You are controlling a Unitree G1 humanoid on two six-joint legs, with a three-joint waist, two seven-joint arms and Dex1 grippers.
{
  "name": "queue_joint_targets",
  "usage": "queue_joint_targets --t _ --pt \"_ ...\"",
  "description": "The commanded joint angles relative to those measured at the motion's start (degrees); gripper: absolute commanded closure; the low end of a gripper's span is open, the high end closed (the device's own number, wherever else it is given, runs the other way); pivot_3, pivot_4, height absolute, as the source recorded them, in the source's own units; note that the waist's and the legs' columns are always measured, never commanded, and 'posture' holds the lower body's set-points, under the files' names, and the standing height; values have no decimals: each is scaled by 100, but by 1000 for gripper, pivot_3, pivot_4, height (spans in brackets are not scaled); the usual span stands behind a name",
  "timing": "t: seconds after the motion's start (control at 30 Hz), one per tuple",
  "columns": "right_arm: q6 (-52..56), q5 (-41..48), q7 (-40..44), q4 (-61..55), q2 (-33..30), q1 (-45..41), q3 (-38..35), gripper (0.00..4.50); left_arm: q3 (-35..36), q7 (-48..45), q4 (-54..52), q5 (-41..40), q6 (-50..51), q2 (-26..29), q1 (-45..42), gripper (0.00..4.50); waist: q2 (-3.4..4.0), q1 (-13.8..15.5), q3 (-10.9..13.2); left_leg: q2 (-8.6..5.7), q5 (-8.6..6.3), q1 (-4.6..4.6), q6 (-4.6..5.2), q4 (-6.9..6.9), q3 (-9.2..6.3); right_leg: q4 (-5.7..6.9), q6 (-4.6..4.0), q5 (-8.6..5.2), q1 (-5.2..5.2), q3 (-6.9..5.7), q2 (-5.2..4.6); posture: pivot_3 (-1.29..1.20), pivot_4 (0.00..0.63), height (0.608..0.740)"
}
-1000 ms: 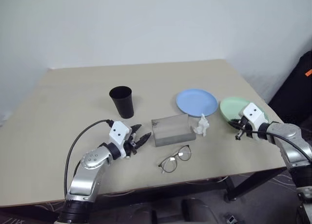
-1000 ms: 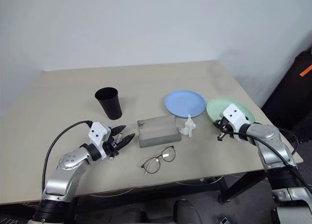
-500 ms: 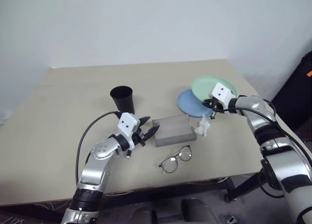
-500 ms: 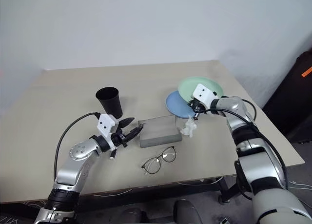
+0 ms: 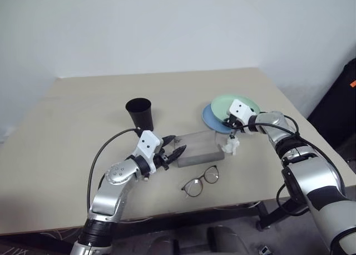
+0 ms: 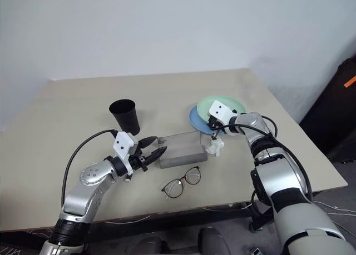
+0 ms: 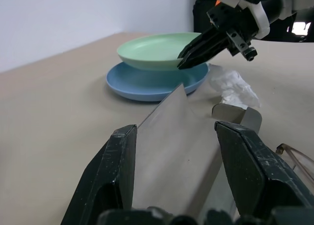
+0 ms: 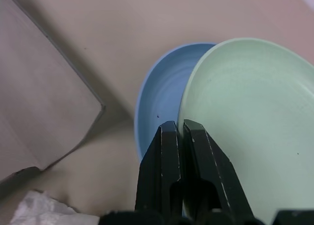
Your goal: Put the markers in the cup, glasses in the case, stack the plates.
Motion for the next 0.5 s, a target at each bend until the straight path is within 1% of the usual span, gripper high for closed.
queue_joint_targets --t 0.03,0.2,0.37,0.5 --pt "-74 34 -66 -45 67 -296 -213 3825 -24 22 -262 -47 6 3 -41 1861 2 -16 -1 0 0 1 0 0 0 1 0 0 1 0 0 0 0 740" --pt "-146 42 -139 -75 85 -321 -352 2201 -33 36 -251 -46 9 -1 -29 1861 4 -68 -1 -3 0 2 0 0 -9 2 0 0 6 -1 0 0 0 740" --pt "-227 77 -122 -196 -108 -349 -481 2201 -65 32 -204 -39 -3 -16 -54 1861 5 -120 -1 -9 0 1 0 0 -16 1 1 0 8 0 0 0 0 740" --pt "-173 251 406 -509 -365 -232 -634 2201 -84 23 -144 -43 -22 -20 -91 1861 6 -131 0 -12 0 0 0 0 -18 0 1 0 8 3 -1 0 0 740"
